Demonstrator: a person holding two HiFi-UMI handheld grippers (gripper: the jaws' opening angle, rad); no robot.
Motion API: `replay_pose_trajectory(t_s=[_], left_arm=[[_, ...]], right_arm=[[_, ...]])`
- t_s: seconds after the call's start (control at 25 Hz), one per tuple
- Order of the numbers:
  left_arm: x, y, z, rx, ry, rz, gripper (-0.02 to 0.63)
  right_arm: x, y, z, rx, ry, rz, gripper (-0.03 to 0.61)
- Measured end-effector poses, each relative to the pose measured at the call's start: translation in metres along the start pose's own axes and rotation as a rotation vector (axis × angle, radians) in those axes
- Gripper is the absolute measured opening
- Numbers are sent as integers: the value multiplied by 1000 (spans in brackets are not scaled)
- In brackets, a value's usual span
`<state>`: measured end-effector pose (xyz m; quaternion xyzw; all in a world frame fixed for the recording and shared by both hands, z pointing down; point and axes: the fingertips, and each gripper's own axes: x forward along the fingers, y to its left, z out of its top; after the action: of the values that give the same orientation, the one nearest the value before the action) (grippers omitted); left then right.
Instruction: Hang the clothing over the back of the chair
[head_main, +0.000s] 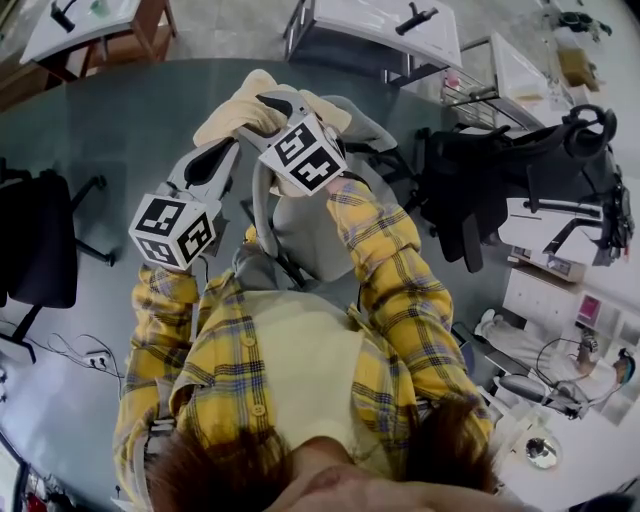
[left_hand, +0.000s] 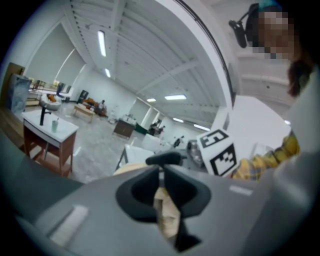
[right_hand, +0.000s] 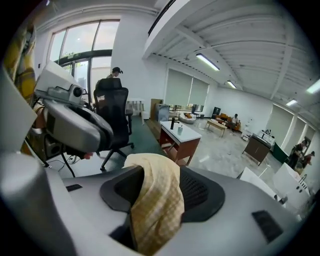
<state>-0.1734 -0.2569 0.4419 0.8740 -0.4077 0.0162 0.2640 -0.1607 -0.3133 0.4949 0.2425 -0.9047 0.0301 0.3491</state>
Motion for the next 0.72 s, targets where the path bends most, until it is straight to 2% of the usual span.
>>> replay_pose_trajectory(t_s=[0.2,0.36,0.52,0.72], left_arm=[[0,4,0,9,3,15,32],[-1,3,-4,13,16,23,32],[-1,-1,-5,13,20,28,32],[-1,-10,-11,15,23,27,32]], right_arm=[[-8,13,-5,-23,-1,65,191],[-17,20,-5,-9,-10,117,242],[-27,17,-10,2,-19,99,245],[-54,8,-18,102,-85,24,244]])
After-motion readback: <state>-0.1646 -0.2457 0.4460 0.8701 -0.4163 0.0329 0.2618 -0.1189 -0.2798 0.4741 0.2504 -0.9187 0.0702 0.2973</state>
